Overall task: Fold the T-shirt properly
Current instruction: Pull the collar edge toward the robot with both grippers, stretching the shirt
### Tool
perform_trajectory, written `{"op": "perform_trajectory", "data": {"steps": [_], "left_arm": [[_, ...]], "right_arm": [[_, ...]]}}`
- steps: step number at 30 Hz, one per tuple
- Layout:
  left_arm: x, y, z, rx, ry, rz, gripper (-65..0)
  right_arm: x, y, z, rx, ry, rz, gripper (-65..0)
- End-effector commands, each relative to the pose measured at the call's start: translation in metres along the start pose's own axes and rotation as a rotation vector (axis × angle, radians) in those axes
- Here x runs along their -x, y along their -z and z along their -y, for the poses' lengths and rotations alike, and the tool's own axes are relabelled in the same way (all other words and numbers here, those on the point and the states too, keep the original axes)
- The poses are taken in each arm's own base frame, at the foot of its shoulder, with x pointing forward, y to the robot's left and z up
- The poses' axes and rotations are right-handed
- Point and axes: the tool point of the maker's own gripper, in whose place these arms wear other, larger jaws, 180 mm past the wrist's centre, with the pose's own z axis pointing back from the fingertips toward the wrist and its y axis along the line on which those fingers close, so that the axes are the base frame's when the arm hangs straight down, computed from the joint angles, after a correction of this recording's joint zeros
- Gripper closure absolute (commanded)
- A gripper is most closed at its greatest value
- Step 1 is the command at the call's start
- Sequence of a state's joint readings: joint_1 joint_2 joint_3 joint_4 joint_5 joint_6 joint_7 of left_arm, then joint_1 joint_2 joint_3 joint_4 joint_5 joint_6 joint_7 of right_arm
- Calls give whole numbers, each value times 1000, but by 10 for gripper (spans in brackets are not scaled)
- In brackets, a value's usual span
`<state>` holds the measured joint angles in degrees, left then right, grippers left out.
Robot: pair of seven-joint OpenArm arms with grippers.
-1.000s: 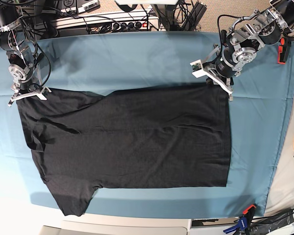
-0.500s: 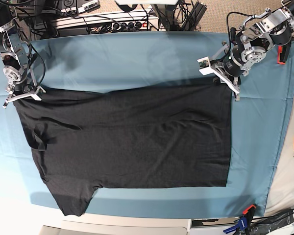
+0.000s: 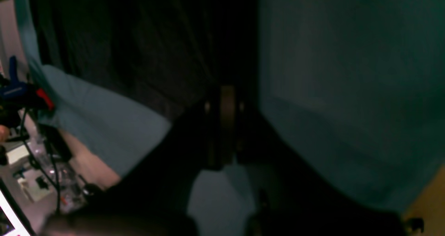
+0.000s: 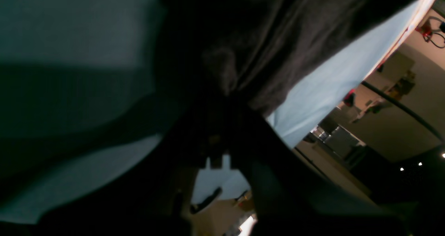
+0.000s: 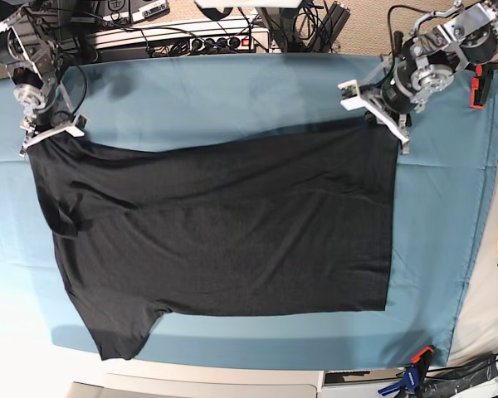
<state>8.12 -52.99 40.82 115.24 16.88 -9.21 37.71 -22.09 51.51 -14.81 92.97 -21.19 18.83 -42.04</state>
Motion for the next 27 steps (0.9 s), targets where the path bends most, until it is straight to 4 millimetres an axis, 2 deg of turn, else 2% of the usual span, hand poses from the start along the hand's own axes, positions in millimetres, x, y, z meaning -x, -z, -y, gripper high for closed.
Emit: {"op": "perform_trajectory", "data": {"steps": [1, 4, 7, 19, 23, 27], "left_arm": [[7, -6, -10, -26, 21, -16, 0], [15, -11, -10, -22, 42, -34, 0], [20, -13, -14, -35, 47, -46, 0], [26, -15, -20, -62, 64, -74, 0], [37, -19, -25, -75, 75, -101, 0], [45, -23, -28, -76, 97, -123, 0]], "right_arm": [[11, -2, 13, 35, -27, -33, 0], [18, -3, 10, 34, -64, -52, 0], [28, -4, 15, 41, -95, -75, 0], [57, -9, 58, 111, -146, -131, 0], [65, -11, 73, 127, -118, -140, 0], [69, -12, 75, 113, -131, -144, 0]]}}
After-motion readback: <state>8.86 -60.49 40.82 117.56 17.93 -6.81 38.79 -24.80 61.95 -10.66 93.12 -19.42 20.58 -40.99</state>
